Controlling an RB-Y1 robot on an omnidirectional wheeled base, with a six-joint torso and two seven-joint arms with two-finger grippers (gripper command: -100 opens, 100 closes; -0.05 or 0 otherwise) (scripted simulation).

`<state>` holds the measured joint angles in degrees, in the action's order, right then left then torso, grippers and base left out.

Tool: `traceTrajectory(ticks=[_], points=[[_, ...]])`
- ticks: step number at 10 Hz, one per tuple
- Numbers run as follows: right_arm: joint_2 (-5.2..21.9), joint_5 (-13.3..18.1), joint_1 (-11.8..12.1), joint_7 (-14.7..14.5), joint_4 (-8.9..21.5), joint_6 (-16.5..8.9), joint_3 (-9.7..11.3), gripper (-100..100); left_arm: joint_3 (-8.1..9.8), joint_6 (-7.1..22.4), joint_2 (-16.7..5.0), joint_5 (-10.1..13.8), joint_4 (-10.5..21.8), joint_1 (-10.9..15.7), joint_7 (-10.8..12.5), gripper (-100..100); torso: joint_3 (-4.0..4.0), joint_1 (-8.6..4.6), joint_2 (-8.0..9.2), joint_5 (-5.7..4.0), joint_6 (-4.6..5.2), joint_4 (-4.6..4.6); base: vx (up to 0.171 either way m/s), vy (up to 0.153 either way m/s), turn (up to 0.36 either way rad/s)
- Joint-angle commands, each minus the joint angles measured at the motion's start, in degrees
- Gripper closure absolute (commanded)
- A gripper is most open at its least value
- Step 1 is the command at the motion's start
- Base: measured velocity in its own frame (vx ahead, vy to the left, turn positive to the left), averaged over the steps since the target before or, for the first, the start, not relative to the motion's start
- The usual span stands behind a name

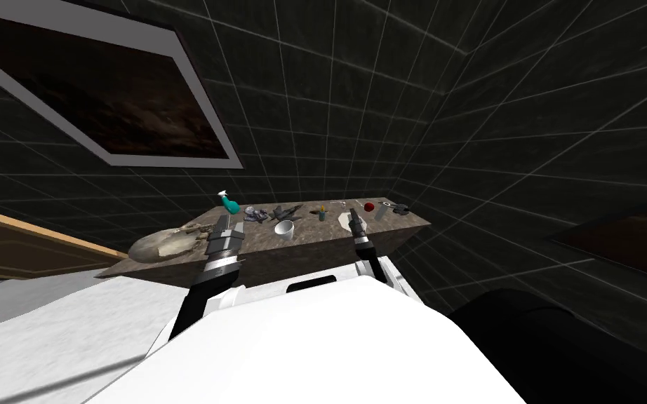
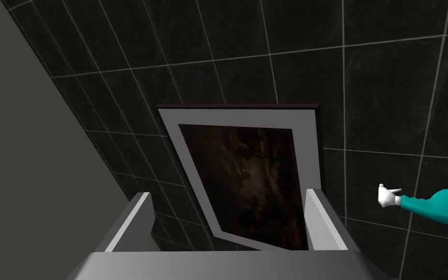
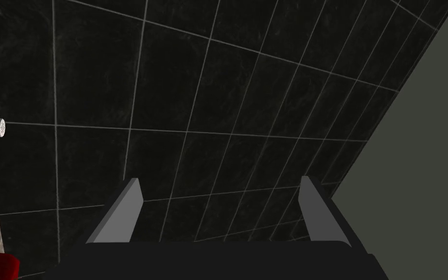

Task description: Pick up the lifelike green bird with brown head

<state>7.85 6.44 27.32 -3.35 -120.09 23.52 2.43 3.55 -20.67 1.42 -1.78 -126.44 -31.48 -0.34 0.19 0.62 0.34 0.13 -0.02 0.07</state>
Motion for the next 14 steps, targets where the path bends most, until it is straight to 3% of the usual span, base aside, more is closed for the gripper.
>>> traceTrajectory(ticks=[1,4,5,6,7,8,9,11,14], points=[[2.9,0.4,0.4,-0.3,2.9,0.8,0.7,-100,0.0,0.0,0.0,0.0,0.0,0.0,0.0,0,0.0,0.0,0.0,0.0,0.0,0.0,-0.111,0.178,0.12],[7.4,0.5,0.7,-0.5,7.2,1.6,1.7,-100,0.0,0.0,0.0,0.0,0.0,0.0,0.0,0,0.1,0.08,0.16,0.04,0.04,0.04,-0.116,0.203,0.147],[7.4,0.5,0.7,-0.5,7.8,1.6,1.7,-100,0.0,0.0,0.0,0.0,0.0,0.0,0.0,0,0.05,0.07,0.07,0.02,0.0,0.02,-0.062,0.151,0.059],[9.8,0.5,0.8,-0.7,9.8,2.0,2.4,-100,0.01,0.0,0.0,0.0,0.0,0.0,0.0,0,0.01,-0.07,0.0,0.01,0.03,0.01,-0.093,0.14,0.181],[9.8,0.5,0.8,-0.7,10.4,2.0,2.4,-100,0.0,0.0,0.0,0.0,0.0,0.0,0.0,0,0.04,-0.12,0.07,-0.01,0.0,0.02,-0.073,0.123,0.083],[12.2,0.5,1.0,-0.9,12.3,2.4,3.3,-100,0.01,0.0,0.0,0.0,0.0,0.0,0.0,0,0.03,-0.2,0.03,-0.02,0.03,0.02,-0.084,0.199,0.113],[12.3,0.5,1.0,-0.9,13.2,2.4,3.3,-100,0.0,0.0,0.0,0.0,0.0,0.0,0.0,0,0.03,0.03,0.06,0.01,0.01,0.02,-0.08,0.162,0.106],[16.3,0.2,1.2,-1.6,17.6,3.1,5.5,-100,0.0,0.0,0.0,0.0,0.0,0.0,0.0,0,0.07,-0.05,0.13,0.0,-0.01,0.03,-0.124,0.219,0.289],[20.8,-0.1,1.3,-2.0,22.5,3.5,6.8,-100,0.0,0.0,0.0,0.0,0.0,0.0,0.0,0,0.04,0.11,0.05,0.04,-0.02,0.03,-0.061,0.195,0.141]])
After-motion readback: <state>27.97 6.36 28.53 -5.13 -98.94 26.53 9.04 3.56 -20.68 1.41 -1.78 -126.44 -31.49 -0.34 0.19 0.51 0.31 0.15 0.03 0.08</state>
